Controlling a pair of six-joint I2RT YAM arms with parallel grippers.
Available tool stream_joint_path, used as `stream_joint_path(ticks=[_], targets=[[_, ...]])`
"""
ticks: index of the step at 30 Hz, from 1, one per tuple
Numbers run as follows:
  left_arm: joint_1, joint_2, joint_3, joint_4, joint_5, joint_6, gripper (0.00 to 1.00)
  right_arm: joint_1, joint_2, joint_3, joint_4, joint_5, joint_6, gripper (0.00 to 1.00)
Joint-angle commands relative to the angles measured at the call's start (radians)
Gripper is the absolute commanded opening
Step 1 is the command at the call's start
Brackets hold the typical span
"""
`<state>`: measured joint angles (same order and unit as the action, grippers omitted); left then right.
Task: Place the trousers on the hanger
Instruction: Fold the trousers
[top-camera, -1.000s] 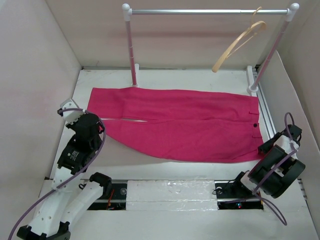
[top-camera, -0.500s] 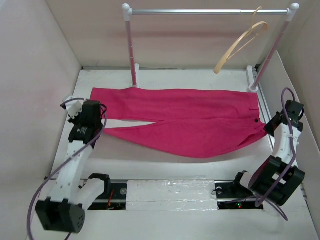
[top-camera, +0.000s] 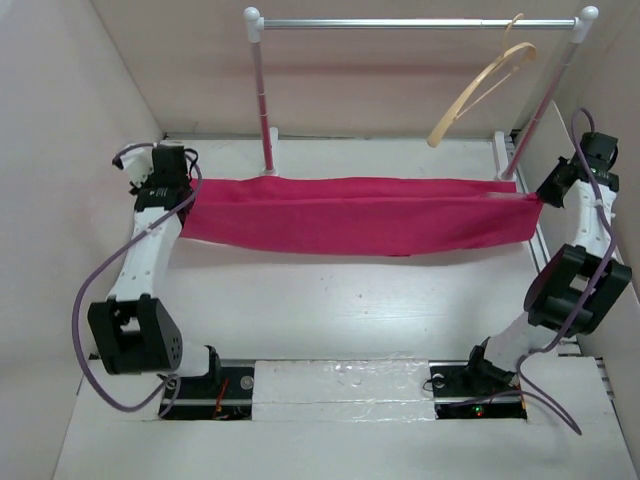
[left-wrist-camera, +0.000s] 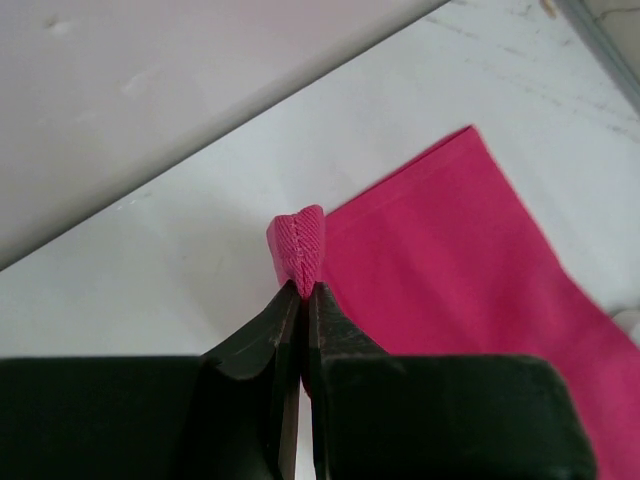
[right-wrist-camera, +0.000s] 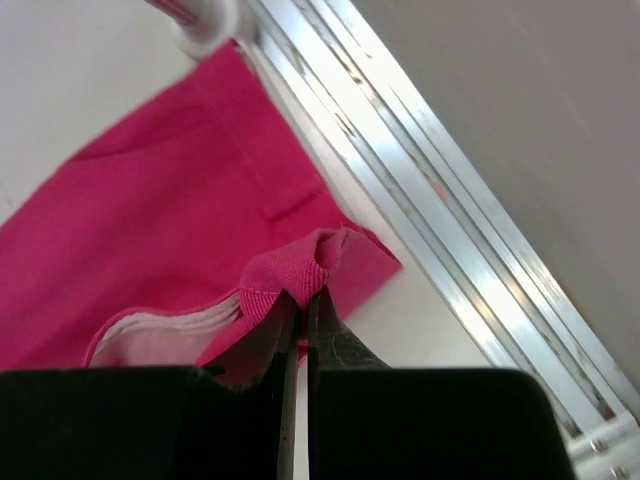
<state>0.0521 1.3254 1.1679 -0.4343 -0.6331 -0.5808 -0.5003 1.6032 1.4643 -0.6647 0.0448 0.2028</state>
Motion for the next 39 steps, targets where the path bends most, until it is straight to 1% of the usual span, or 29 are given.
stream_joint_path(ticks=[1, 2, 4, 5, 6, 7, 8, 9, 10, 11, 13, 14, 16, 17, 18, 19, 20, 21, 22, 23, 24, 25, 26, 27, 28, 30, 34, 35, 39], targets=[[0.005, 0.118, 0.13, 0.06, -0.049, 0.021, 0.0, 0.025, 0.104, 0.121, 0.143, -0.032, 0.023, 0.0], [0.005, 0.185, 0.157, 0.068, -0.054, 0.03, 0.0, 0.025, 0.139, 0.152, 0.143, -0.037, 0.036, 0.0], [0.005, 0.254, 0.235, 0.098, -0.069, 0.073, 0.0, 0.039, 0.208, 0.255, 0.132, -0.08, 0.067, 0.0], [0.005, 0.329, 0.265, 0.115, -0.068, 0.093, 0.0, 0.051, 0.272, 0.29, 0.131, -0.089, 0.07, 0.04], [0.014, 0.375, 0.354, 0.108, -0.054, 0.108, 0.0, 0.051, 0.297, 0.318, 0.125, -0.103, 0.066, 0.31], [0.014, 0.429, 0.416, 0.065, -0.039, 0.11, 0.07, 0.051, 0.317, 0.338, 0.158, -0.121, 0.085, 0.46], [0.014, 0.53, 0.482, 0.025, -0.043, 0.111, 0.32, 0.051, 0.327, 0.341, 0.186, -0.149, 0.09, 0.59], [0.014, 0.563, 0.539, -0.039, -0.046, 0.107, 0.44, 0.051, 0.317, 0.337, 0.209, -0.161, 0.096, 0.66], [0.014, 0.578, 0.59, -0.037, -0.018, 0.114, 0.6, 0.06, 0.304, 0.324, 0.27, -0.16, 0.116, 0.69], [0.014, 0.587, 0.599, -0.032, 0.001, 0.116, 0.81, 0.06, 0.285, 0.271, 0.313, -0.155, 0.127, 0.7], [0.023, 0.58, 0.61, -0.037, 0.042, 0.111, 0.93, 0.051, 0.226, 0.22, 0.376, -0.175, 0.132, 0.71], [0.023, 0.563, 0.607, -0.041, 0.056, 0.116, 0.96, 0.051, 0.209, 0.199, 0.381, -0.19, 0.121, 0.72], [0.023, 0.528, 0.561, -0.057, 0.065, 0.095, 0.96, 0.042, 0.138, 0.116, 0.366, -0.22, 0.075, 0.72], [0.023, 0.471, 0.52, -0.052, 0.073, 0.091, 0.96, 0.042, 0.103, 0.066, 0.376, -0.235, 0.048, 0.72], [0.023, 0.433, 0.412, -0.028, 0.084, 0.087, 0.96, 0.042, 0.065, -0.056, 0.387, -0.25, 0.035, 0.67], [0.012, 0.337, 0.265, 0.008, 0.123, 0.041, 0.93, 0.058, -0.085, -0.216, 0.427, -0.249, 0.018, 0.26], [0.012, 0.278, 0.263, 0.008, 0.124, 0.041, 0.91, 0.075, -0.086, -0.217, 0.462, -0.249, 0.023, 0.26], [0.012, 0.226, 0.101, 0.064, 0.16, 0.029, 0.89, 0.092, -0.138, -0.302, 0.511, -0.218, 0.036, 0.0], [0.012, 0.166, 0.022, 0.087, 0.22, -0.015, 0.86, 0.103, -0.222, -0.441, 0.542, -0.197, 0.058, 0.0], [0.023, 0.071, -0.05, 0.11, 0.269, -0.024, 0.84, 0.103, -0.248, -0.493, 0.556, -0.177, 0.072, 0.0], [0.023, 0.036, -0.168, 0.165, 0.318, -0.027, 0.83, 0.103, -0.261, -0.542, 0.568, -0.181, 0.082, 0.0], [0.023, 0.011, -0.204, 0.172, 0.364, -0.043, 0.83, 0.089, -0.261, -0.597, 0.567, -0.187, 0.105, 0.01], [0.023, -0.011, -0.227, 0.17, 0.386, -0.051, 0.83, 0.071, -0.234, -0.614, 0.562, -0.201, 0.115, 0.12], [0.038, -0.005, -0.25, 0.16, 0.407, -0.056, 0.83, 0.03, -0.214, -0.625, 0.557, -0.289, 0.109, 0.38], [0.038, 0.004, -0.258, 0.16, 0.446, -0.06, 0.84, 0.02, -0.188, -0.628, 0.559, -0.328, 0.098, 0.48], [0.067, 0.049, -0.272, 0.181, 0.473, -0.071, 0.85, 0.02, -0.131, -0.63, 0.556, -0.374, 0.09, 0.66], [0.091, 0.19, -0.245, 0.242, 0.55, -0.077, 0.91, 0.011, -0.079, -0.702, 0.651, -0.42, 0.131, 0.75], [0.091, 0.219, -0.244, 0.243, 0.55, -0.077, 0.92, 0.011, -0.078, -0.702, 0.655, -0.421, 0.136, 0.75], [0.091, 0.331, -0.176, 0.267, 0.59, -0.088, 0.93, 0.011, 0.027, -0.673, 0.72, -0.439, 0.162, 0.75]])
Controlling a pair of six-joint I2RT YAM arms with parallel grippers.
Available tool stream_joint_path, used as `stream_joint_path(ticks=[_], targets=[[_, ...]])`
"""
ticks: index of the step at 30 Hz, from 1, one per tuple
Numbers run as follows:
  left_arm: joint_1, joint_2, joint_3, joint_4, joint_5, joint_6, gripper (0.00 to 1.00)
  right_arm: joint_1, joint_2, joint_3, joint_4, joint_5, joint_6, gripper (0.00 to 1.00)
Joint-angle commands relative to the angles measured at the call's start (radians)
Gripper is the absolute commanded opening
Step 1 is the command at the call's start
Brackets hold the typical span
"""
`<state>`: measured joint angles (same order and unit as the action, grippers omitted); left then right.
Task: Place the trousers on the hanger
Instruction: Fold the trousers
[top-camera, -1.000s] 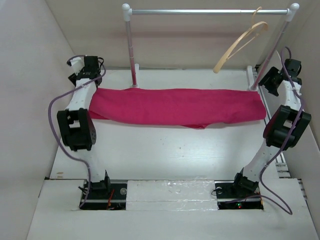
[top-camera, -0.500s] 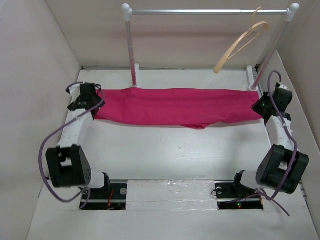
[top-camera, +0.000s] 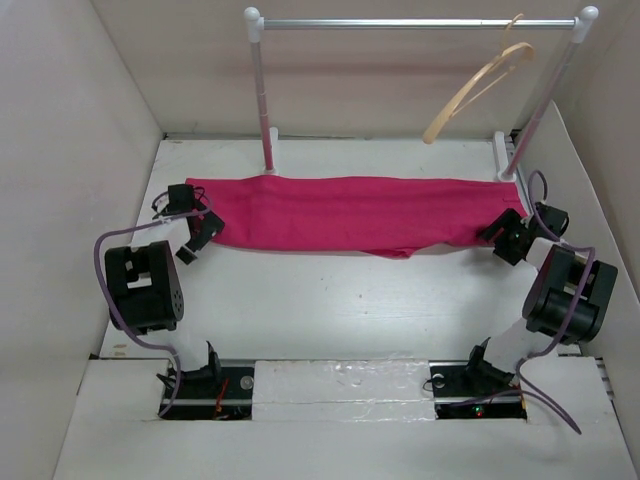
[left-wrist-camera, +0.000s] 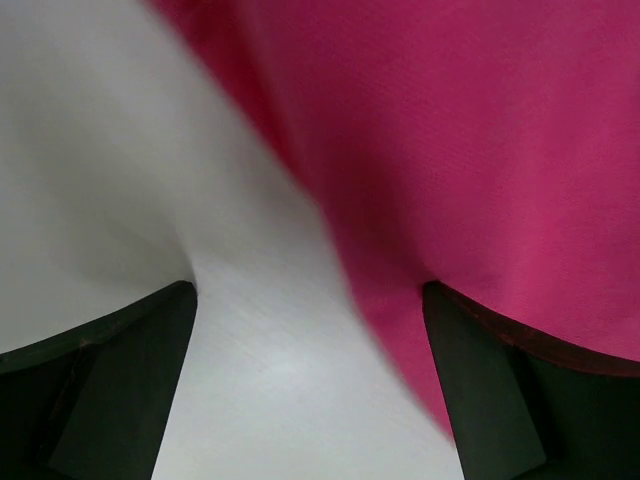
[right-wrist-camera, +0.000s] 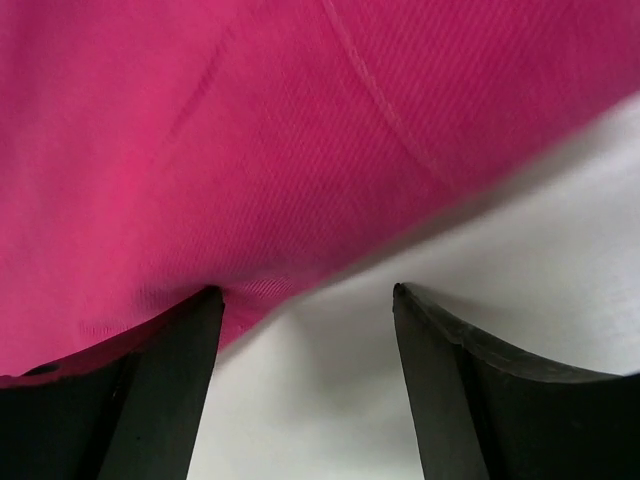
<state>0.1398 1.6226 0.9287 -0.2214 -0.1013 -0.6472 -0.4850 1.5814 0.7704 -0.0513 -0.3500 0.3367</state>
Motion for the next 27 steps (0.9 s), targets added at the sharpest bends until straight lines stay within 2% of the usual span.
stream_joint_path(ticks=[1, 5, 8, 9, 11, 12, 13, 15, 16, 20, 24, 26, 27], targets=[[0.003, 0.051, 0.07, 0.065, 0.069, -0.023, 0.93, -0.004, 0.081, 0.03, 0.11, -0.046, 0.044, 0.75], [0.003, 0.14, 0.101, 0.091, 0.06, -0.045, 0.93, 0.02, 0.13, 0.095, 0.123, -0.011, 0.065, 0.73], [0.003, 0.203, 0.137, 0.088, 0.038, -0.054, 0.91, 0.045, 0.187, 0.167, 0.085, 0.005, 0.07, 0.6], [0.003, 0.213, 0.156, 0.088, 0.029, -0.055, 0.89, 0.054, 0.196, 0.174, 0.084, 0.014, 0.076, 0.38], [0.003, 0.233, 0.173, 0.091, 0.008, -0.049, 0.76, 0.054, 0.21, 0.193, 0.079, 0.013, 0.085, 0.2], [0.003, 0.235, 0.177, 0.1, 0.012, -0.04, 0.65, 0.063, 0.209, 0.196, 0.073, 0.017, 0.082, 0.05], [0.003, 0.235, 0.186, 0.111, 0.011, -0.029, 0.33, 0.063, 0.203, 0.202, 0.056, 0.02, 0.061, 0.01], [0.003, 0.24, 0.243, 0.054, -0.036, -0.014, 0.05, 0.063, 0.162, 0.216, 0.002, 0.06, 0.029, 0.0], [0.013, 0.238, 0.265, 0.03, -0.049, 0.0, 0.0, 0.063, 0.14, 0.219, -0.037, 0.075, -0.003, 0.0], [0.069, 0.185, 0.325, -0.056, -0.117, 0.076, 0.0, -0.004, 0.008, 0.211, -0.133, 0.126, -0.079, 0.0], [0.193, 0.05, 0.219, -0.053, -0.014, 0.046, 0.0, -0.085, -0.135, 0.135, -0.209, 0.114, -0.125, 0.0], [0.193, -0.065, 0.171, -0.099, -0.059, 0.044, 0.0, -0.168, -0.255, 0.023, -0.249, 0.065, -0.137, 0.0], [0.193, -0.066, 0.171, -0.099, -0.06, 0.044, 0.0, -0.168, -0.256, 0.023, -0.263, 0.065, -0.137, 0.0]])
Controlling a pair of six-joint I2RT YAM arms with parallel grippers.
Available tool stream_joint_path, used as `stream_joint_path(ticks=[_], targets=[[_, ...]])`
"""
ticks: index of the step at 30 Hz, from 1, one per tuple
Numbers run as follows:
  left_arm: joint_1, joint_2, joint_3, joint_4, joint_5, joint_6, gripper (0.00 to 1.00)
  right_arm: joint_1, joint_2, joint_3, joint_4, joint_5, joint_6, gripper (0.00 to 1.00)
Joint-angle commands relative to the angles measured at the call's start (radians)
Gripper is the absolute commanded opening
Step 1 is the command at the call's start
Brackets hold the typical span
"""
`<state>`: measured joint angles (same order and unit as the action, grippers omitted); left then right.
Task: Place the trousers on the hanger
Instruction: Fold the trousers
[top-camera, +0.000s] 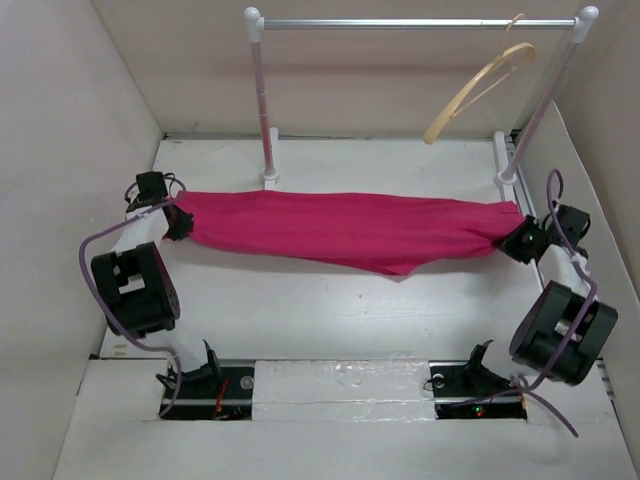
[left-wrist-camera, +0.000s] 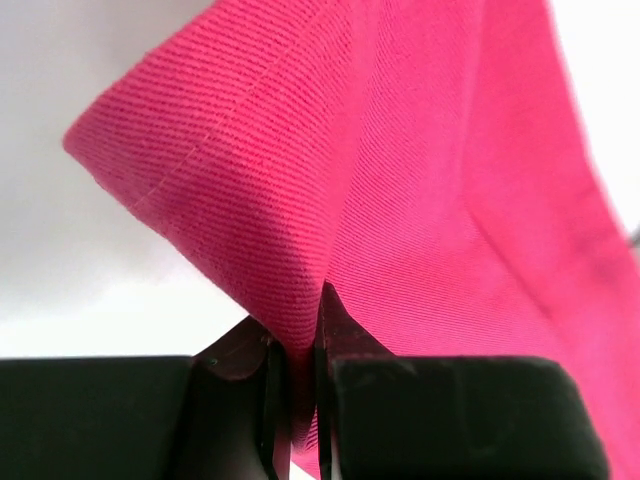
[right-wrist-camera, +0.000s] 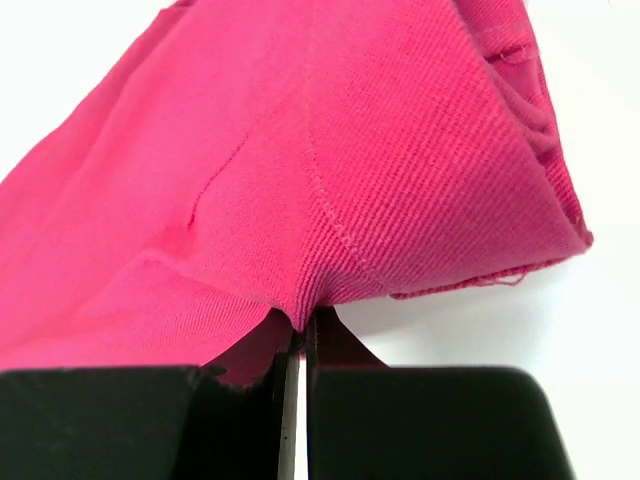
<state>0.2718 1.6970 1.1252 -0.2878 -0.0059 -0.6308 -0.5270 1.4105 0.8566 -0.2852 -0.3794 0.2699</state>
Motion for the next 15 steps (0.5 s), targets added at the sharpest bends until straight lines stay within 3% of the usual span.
stream_joint_path(ticks=[1, 6, 7, 8, 9, 10, 11, 13, 14, 15], targets=[[0.061, -0.172, -0.027, -0.051, -0.164, 0.028, 0.0, -0.148, -0.147, -0.115, -0.044, 0.088, -0.081, 0.0], [0.031, -0.243, -0.036, -0.125, -0.209, 0.019, 0.0, -0.28, -0.301, -0.221, -0.08, 0.114, -0.123, 0.01], [0.03, -0.246, -0.036, -0.125, -0.212, 0.022, 0.0, -0.28, -0.303, -0.232, -0.034, 0.099, -0.13, 0.13], [0.03, -0.243, -0.038, -0.132, -0.209, 0.022, 0.06, -0.28, -0.27, -0.214, -0.038, 0.085, -0.138, 0.41], [0.021, -0.24, -0.042, -0.134, -0.197, 0.025, 0.2, -0.28, -0.248, -0.19, -0.08, 0.039, -0.144, 0.55], [0.021, -0.234, -0.047, -0.137, -0.187, 0.031, 0.55, -0.254, -0.226, -0.171, -0.078, 0.012, -0.156, 0.62], [0.021, -0.235, -0.051, -0.143, -0.187, 0.033, 0.68, -0.24, -0.213, -0.151, -0.097, -0.004, -0.164, 0.65], [0.021, -0.266, -0.074, -0.139, -0.204, 0.033, 0.91, -0.197, -0.235, -0.093, -0.141, -0.035, -0.185, 0.69], [0.021, -0.302, -0.088, -0.137, -0.229, 0.02, 0.94, -0.112, -0.299, -0.04, -0.19, 0.0, -0.189, 0.68], [0.021, -0.318, -0.088, -0.137, -0.229, 0.02, 0.94, -0.111, -0.3, -0.039, -0.19, 0.0, -0.184, 0.68]])
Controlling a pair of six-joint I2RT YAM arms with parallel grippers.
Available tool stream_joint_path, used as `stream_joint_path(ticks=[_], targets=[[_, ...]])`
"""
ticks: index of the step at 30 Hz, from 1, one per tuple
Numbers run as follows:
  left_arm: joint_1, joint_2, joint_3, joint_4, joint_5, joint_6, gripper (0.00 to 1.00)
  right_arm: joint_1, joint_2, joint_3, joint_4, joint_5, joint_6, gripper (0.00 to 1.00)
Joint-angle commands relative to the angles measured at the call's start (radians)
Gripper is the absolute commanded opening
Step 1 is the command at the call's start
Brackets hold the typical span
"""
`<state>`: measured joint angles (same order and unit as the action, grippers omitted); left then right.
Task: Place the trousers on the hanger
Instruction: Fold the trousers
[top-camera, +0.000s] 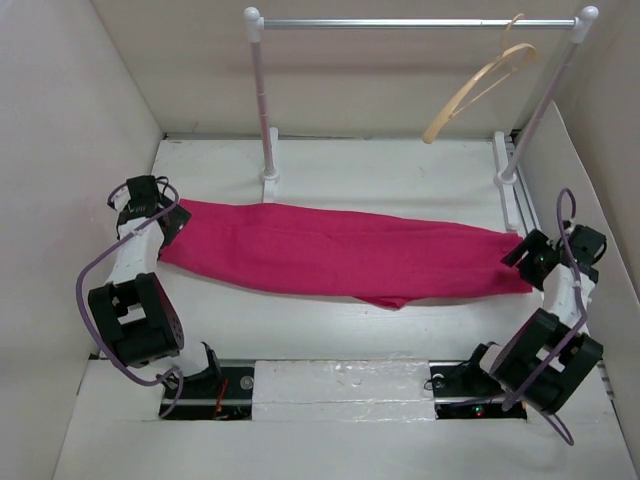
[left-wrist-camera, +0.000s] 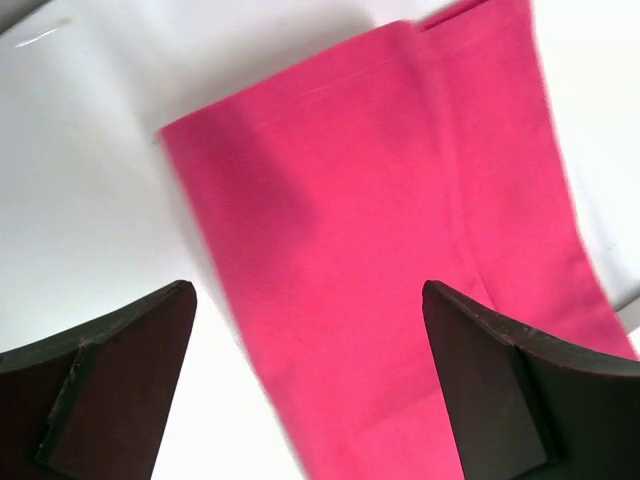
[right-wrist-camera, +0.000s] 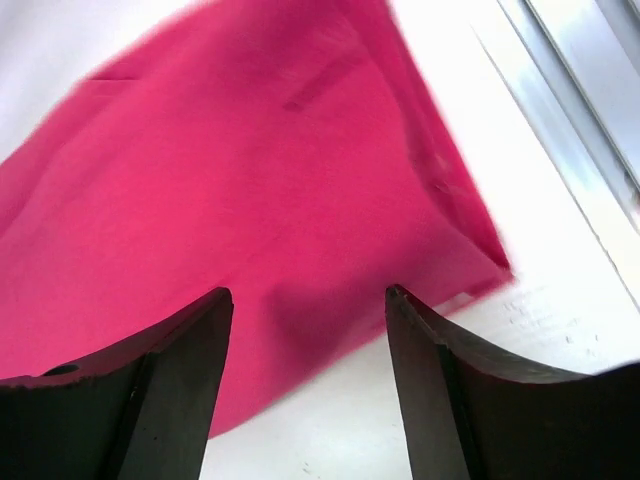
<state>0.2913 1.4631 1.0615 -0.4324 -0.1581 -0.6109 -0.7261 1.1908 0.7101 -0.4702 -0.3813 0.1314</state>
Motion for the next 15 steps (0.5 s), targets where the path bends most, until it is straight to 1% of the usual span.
stream_joint_path(ticks=[1, 4, 5, 6, 7, 8, 9, 10, 11, 12, 13, 14, 15], targets=[[0.002, -0.098, -0.024, 0.003, -0.087, -0.004, 0.94, 0.178, -0.104, 0.114, -0.005, 0.016, -0.038, 0.68], [0.002, -0.13, -0.026, 0.003, -0.119, -0.004, 0.91, 0.298, -0.189, 0.104, 0.051, -0.013, -0.029, 0.63], [0.002, -0.132, -0.034, 0.012, -0.112, 0.002, 0.91, 0.383, -0.194, 0.1, 0.07, -0.065, -0.033, 0.53], [0.002, -0.113, -0.031, 0.02, -0.098, 0.011, 0.88, 0.43, -0.198, 0.106, 0.065, -0.082, -0.053, 0.46], [0.002, -0.1, -0.025, 0.026, -0.084, 0.022, 0.82, 0.482, -0.203, 0.106, 0.065, -0.09, -0.07, 0.37], [0.002, -0.092, 0.003, 0.026, -0.071, 0.029, 0.77, 0.593, -0.209, 0.104, 0.061, -0.065, -0.087, 0.19], [-0.013, -0.075, 0.017, 0.035, -0.067, 0.036, 0.7, 0.646, -0.211, 0.107, 0.018, -0.035, -0.117, 0.02], [-0.014, -0.063, 0.028, 0.056, -0.064, 0.071, 0.64, 0.696, -0.22, 0.101, 0.007, -0.012, -0.118, 0.0], [-0.027, -0.044, 0.06, 0.06, -0.069, 0.086, 0.56, 0.743, -0.224, 0.089, 0.015, -0.004, -0.159, 0.0], [-0.027, 0.015, 0.086, 0.051, -0.077, 0.089, 0.39, 0.822, -0.229, 0.075, 0.046, -0.002, -0.173, 0.0], [-0.027, 0.051, 0.107, 0.026, -0.077, 0.103, 0.32, 0.855, -0.227, 0.048, 0.067, -0.002, -0.173, 0.0], [-0.037, 0.09, 0.159, 0.014, -0.084, 0.109, 0.28, 0.882, -0.214, 0.045, 0.082, -0.011, -0.179, 0.0], [-0.037, 0.161, 0.19, -0.008, -0.104, 0.108, 0.24, 0.919, -0.197, 0.048, 0.102, -0.016, -0.209, 0.04]])
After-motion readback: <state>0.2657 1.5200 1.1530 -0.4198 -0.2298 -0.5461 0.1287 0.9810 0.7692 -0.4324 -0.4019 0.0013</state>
